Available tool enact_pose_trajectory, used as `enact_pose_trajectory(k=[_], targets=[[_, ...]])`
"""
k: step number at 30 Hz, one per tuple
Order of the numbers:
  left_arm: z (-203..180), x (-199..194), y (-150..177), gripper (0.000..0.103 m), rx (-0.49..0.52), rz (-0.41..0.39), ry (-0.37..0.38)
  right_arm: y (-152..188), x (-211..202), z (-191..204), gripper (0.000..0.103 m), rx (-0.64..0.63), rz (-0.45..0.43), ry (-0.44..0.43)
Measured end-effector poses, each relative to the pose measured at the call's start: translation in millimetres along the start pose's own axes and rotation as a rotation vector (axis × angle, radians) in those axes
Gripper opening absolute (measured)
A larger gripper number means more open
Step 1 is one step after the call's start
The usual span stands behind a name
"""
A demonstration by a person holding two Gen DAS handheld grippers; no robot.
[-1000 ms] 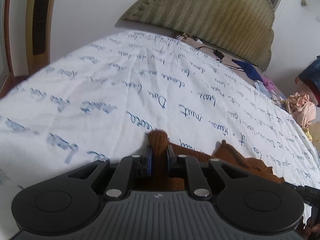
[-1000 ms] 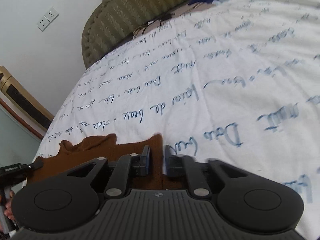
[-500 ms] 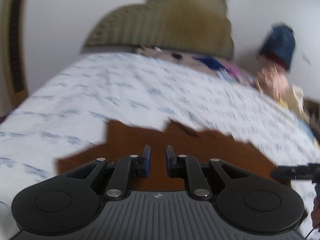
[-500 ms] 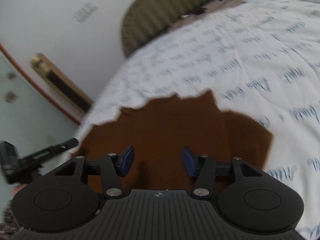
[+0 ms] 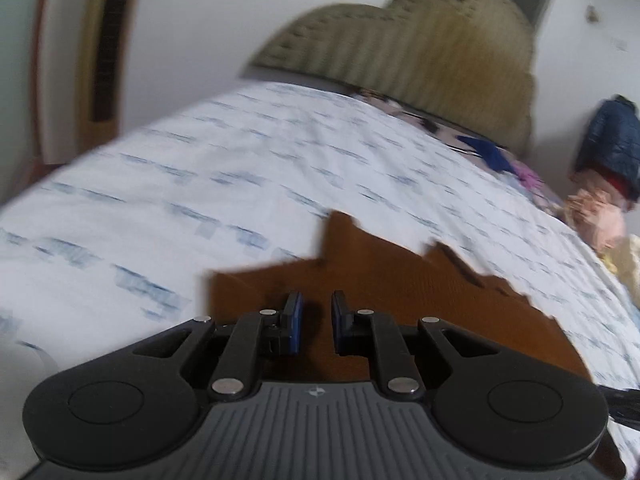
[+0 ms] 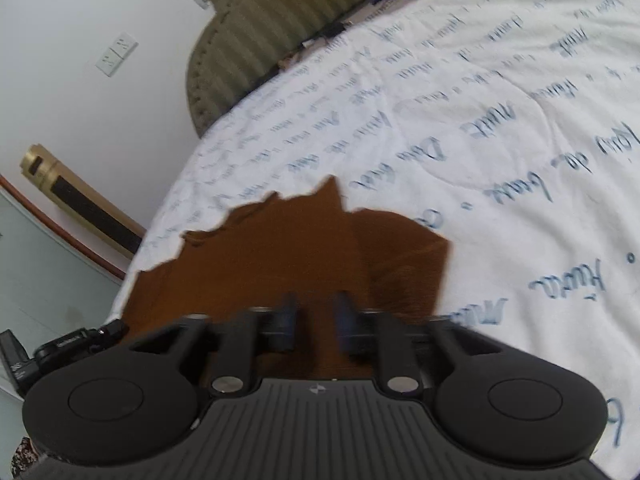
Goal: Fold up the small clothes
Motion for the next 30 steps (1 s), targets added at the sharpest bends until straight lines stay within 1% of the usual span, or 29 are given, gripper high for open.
enact_pose_trajectory(k=[1, 2, 4, 6, 9, 10, 12, 14, 16, 18, 19, 21, 22, 25, 26, 28, 30], targets=[[5.6, -1.8, -1.5, 0.015, -0.006, 0.0, -0.011, 3.2, -2.9, 12.1, 0.05, -0.039, -0.013, -0.005], [11.1, -3.8, -2.1, 0.015, -0.02, 0.004, -0.033, 6.4, -4.5, 25.7, 0.053, -0.089, -0.023, -0.005], [19.1, -9.0, -1.8, 0.015, -0.047, -0.001, -0.044, 12.2, -0.7, 51.6, 0.053, -0.153, -0.007, -0.039], [23.4, -13.4, -1.2, 0.015, -0.078, -0.015, -0.041, 19.1, 10.9, 77.3, 0.055, -0.165, 0.056, -0.106], [20.8, -20.5, -2.2, 0.015, -0.085, -0.041, 0.005, 31.2, 40.6, 118.3, 0.055, -0.185, 0.146, -0.182], [19.5, -19.4, -3.2, 0.018, -0.079, -0.031, 0.019, 36.2, 51.6, 131.7, 0.056, -0.188, 0.179, -0.197], [20.7, -11.3, -4.1, 0.022, -0.096, 0.032, 0.043, 45.2, 79.0, 155.6, 0.058, -0.163, 0.239, -0.224], [25.5, -4.2, -4.9, 0.022, -0.131, 0.052, 0.053, 56.1, 108.5, 176.1, 0.058, -0.131, 0.308, -0.246], [27.2, 2.7, -6.7, 0.022, -0.144, 0.084, 0.073, 67.8, 130.0, 192.7, 0.058, -0.115, 0.338, -0.249], [29.1, 3.4, -8.8, 0.022, -0.152, 0.083, 0.088, 73.5, 152.4, 202.9, 0.058, -0.067, 0.365, -0.264], [31.6, 1.2, -9.8, 0.022, -0.161, 0.074, 0.082, 75.0, 164.3, 205.8, 0.058, -0.032, 0.388, -0.274], [38.3, -6.8, -10.8, 0.022, -0.174, 0.04, 0.069, 77.2, 186.5, 209.2, 0.058, 0.032, 0.39, -0.268], [42.2, -11.8, -9.8, 0.022, -0.181, 0.027, 0.06, 78.3, 198.3, 210.7, 0.058, 0.055, 0.403, -0.287], [50.2, -22.5, -3.4, 0.024, -0.183, 0.028, 0.054, 90.8, 235.6, 207.4, 0.058, 0.188, 0.509, -0.326], [52.5, -24.8, 0.3, 0.026, -0.182, 0.037, 0.053, 93.5, 243.5, 206.4, 0.055, 0.202, 0.509, -0.328], [56.8, -29.4, 9.1, 0.027, -0.186, 0.045, 0.045, 94.1, 248.3, 206.0, 0.049, 0.198, 0.48, -0.336], [59.5, -32.7, 15.1, 0.027, -0.173, 0.052, 0.036, 93.7, 242.2, 207.2, 0.051, 0.207, 0.476, -0.352]])
Point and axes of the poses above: each gripper's, at about its wrist camera, not at the fingertips, and x roughly the way its jaws point, z to its left, y to its underside, the point moved 4 cm from there along x, roughly the way its jaws point, and after that the axes turned 15 degrees about x, right-handed, at the moved point
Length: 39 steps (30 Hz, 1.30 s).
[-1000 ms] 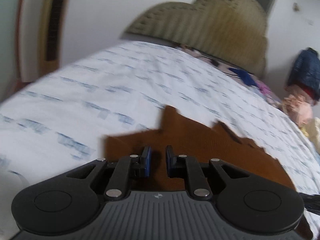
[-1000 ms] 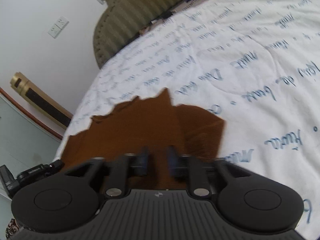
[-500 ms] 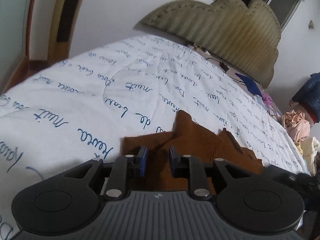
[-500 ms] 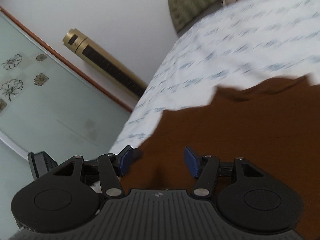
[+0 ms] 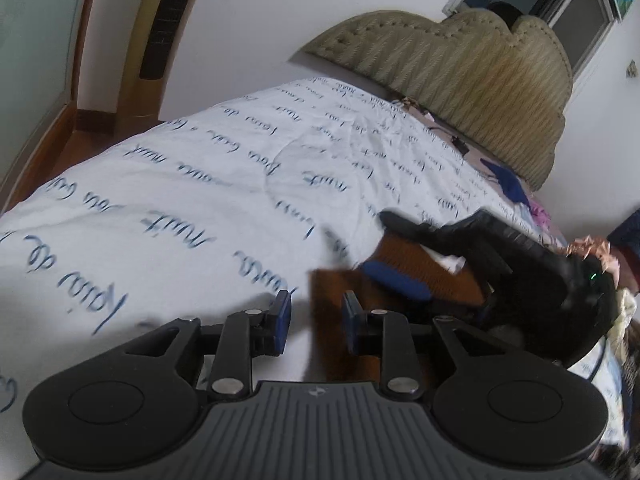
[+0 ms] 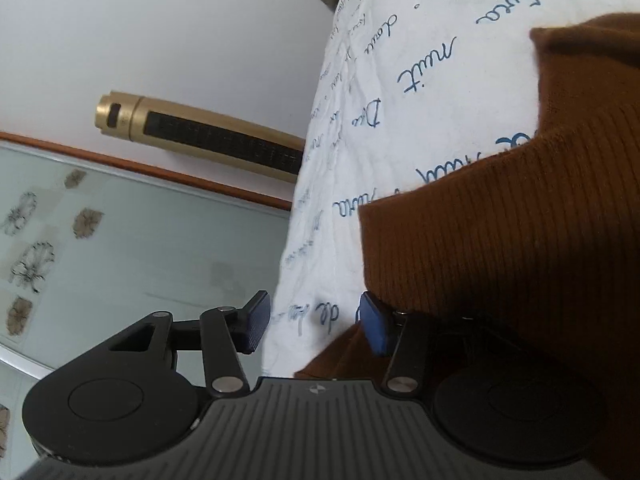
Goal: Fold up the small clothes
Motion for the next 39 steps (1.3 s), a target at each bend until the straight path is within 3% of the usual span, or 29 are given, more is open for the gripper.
enact_pose_trajectory(k=[2, 8, 11, 13, 18, 20, 23, 26, 31, 33, 39], targets=[[5.5, -3.5, 2.9, 0.027, -0.003, -0.011, -0.011, 10.0, -14.2, 11.2, 0.06, -0.089, -0.012, 0.014], [5.5, -4.5, 3.7, 0.027, 0.037, 0.002, -0.04, 55.3, -79.5, 18.9, 0.07, -0.209, 0.031, -0.004], [-3.6, -7.0, 4.4, 0.038, 0.096, 0.0, -0.076, 82.4, -118.0, 3.8, 0.073, -0.253, 0.025, 0.016], [-8.6, -9.0, 4.0, 0.058, 0.119, -0.015, -0.092, 96.9, -139.4, -9.5, 0.077, -0.294, 0.005, 0.069], [-19.0, -10.2, -0.7, 0.062, 0.187, -0.025, -0.132, 140.4, -175.6, -23.6, 0.078, -0.449, -0.024, 0.194], [-22.6, -8.8, -2.5, 0.062, 0.211, -0.017, -0.135, 155.7, -183.2, -20.4, 0.089, -0.501, -0.039, 0.205], [-27.0, -8.0, -3.5, 0.062, 0.239, -0.014, -0.142, 178.5, -183.2, -11.3, 0.093, -0.61, -0.055, 0.253], [-30.5, -7.4, -5.9, 0.063, 0.262, -0.011, -0.149, 204.2, -175.3, 0.1, 0.097, -0.792, -0.105, 0.352], [-36.3, -4.8, -12.5, 0.069, 0.32, -0.003, -0.141, 235.2, -145.6, 16.6, 0.099, -1.07, -0.187, 0.516], [-38.7, -1.6, -16.0, 0.069, 0.351, 0.0, -0.135, 246.6, -130.2, 20.9, 0.099, -1.144, -0.192, 0.538], [-33.0, 17.5, -31.1, 0.069, 0.347, 0.045, -0.024, 281.3, -88.5, 24.0, 0.099, -1.386, -0.225, 0.606]])
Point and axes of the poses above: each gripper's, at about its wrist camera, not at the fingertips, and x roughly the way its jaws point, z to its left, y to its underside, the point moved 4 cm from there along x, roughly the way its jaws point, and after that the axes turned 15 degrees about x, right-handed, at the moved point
